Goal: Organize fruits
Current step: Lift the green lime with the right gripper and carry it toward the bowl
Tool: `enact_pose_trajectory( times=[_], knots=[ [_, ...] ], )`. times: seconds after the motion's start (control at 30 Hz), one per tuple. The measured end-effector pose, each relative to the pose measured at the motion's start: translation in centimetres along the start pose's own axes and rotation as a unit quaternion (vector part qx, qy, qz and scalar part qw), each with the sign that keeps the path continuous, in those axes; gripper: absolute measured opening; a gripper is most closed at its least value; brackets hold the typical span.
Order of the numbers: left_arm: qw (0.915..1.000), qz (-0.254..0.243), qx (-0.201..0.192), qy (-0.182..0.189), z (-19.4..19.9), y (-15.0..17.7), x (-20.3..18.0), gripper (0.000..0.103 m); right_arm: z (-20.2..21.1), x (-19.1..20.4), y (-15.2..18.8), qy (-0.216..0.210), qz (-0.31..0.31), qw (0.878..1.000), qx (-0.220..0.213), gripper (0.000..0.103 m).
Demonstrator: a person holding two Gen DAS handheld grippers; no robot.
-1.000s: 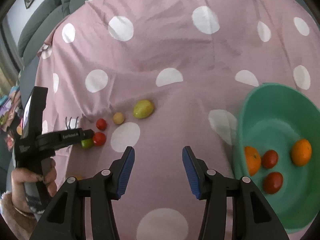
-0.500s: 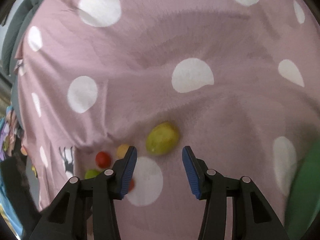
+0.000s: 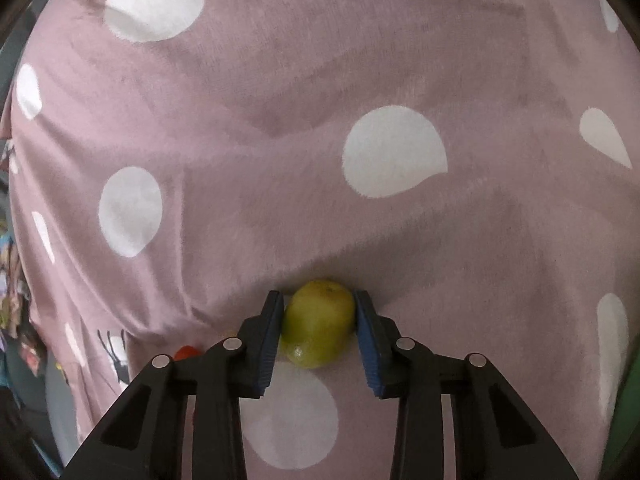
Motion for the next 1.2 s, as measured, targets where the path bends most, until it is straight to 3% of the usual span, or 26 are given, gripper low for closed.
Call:
enact_pose_trajectory(
  times=[0.43,0.57,0.7,1.2],
  knots=[
    [0.9988,-0.018,-0.04,0.021,6.5,0.7,-1.7,0.033,9.1,-0.1,2.4,-0.02,0.041,0.997,-0.055,0.037],
    [0.9977,-0.029,-0.053,0.029,8.3,1.3,-2.8,0.033,11.4,-0.8,4.1,-0.037,0.023,0.997,-0.065,0.037],
    [0.9966,-0.042,-0.061,0.038,9.3,1.6,-4.1,0.033,13.4,-2.0,5.1,-0.027,0.038,0.996,-0.081,0.037],
    [0.99,-0.094,-0.081,0.068,11.0,3.7,-9.2,0.033,18.7,-3.2,2.9,-0.027,0.039,0.987,-0.154,0.037]
  ],
)
Point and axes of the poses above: each gripper's, at about its wrist camera, not at the fingertips, and z roughly against the way its jaws point, x to its left, y to its underside, the point moved 9 cm from there along -z, roughly the way its jaws point, and after that the axes turned 11 degrees about -x, right-handed, at the moved point
